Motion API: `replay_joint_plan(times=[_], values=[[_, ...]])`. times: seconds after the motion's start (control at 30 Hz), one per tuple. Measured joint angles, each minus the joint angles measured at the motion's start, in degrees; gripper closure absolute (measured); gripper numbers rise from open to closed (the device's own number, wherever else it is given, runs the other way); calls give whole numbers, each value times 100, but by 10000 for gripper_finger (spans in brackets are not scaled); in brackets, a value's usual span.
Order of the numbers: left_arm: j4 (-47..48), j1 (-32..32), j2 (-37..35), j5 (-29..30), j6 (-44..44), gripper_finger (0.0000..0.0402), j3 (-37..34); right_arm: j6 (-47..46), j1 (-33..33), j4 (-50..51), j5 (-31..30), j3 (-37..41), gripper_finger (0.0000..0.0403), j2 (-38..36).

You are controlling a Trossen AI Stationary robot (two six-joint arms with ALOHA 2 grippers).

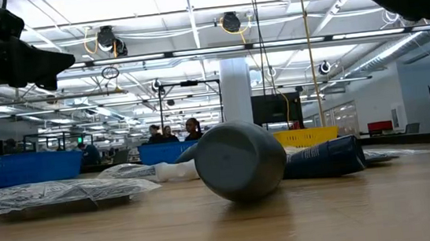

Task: Pick & Place Travel size toiletries
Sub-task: Put the white toothpaste into the left blue bin

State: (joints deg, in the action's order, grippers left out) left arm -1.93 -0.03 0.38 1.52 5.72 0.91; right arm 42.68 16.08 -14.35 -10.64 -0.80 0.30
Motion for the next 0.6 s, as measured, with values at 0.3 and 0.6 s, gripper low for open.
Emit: replay_joint_plan(times=[0.3,0.6], values=[[0,0,-2,-2,0,394,0,-1819,6,-1154,1115,0,403,-4],[-445,-2,0,-2,-290,394,-2,-3135,-207,-1403,985,0,403,955]])
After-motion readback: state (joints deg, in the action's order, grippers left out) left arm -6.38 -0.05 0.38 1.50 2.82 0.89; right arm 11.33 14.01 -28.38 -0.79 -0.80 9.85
